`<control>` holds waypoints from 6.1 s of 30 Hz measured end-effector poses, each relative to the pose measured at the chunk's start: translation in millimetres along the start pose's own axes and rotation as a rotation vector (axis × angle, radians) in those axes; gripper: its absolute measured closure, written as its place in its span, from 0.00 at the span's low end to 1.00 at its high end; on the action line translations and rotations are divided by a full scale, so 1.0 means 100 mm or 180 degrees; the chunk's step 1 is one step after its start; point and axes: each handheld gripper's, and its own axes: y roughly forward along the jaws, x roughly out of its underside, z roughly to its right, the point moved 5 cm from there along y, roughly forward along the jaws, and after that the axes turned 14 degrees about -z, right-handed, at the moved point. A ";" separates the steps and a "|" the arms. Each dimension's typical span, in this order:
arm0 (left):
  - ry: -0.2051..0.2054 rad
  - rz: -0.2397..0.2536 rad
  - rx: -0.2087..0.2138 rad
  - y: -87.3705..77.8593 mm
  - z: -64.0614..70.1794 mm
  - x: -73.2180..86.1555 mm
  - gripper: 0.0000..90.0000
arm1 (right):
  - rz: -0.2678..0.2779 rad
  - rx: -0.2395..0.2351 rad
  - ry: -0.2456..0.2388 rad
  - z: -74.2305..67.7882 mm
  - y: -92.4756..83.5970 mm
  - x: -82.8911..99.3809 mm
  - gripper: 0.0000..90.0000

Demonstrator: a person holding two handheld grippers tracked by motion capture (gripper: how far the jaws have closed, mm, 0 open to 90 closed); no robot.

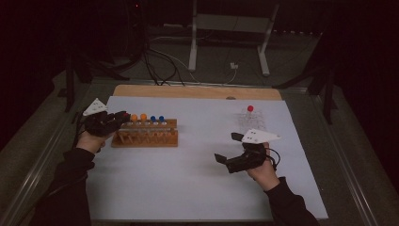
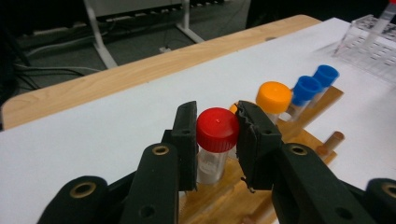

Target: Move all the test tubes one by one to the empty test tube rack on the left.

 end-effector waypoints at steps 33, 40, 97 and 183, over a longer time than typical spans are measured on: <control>0.0545 0.0240 0.0851 -0.24 1.08 0.21 0.04 | -0.0416 0.0928 0.1008 1.77 0.22 0.17 0.60; 0.0546 0.0225 0.0849 -0.24 1.07 0.23 0.04 | -0.0621 0.1037 0.0907 1.80 0.31 0.13 0.75; 0.0639 0.0106 0.1172 -0.20 1.36 -0.06 0.05 | -0.0115 0.0663 -0.0027 0.68 -0.20 -0.34 0.84; 0.0316 0.0469 0.0089 -0.94 0.38 -0.26 0.80 | 0.0088 0.0043 -0.0194 -0.18 -0.01 -0.01 0.00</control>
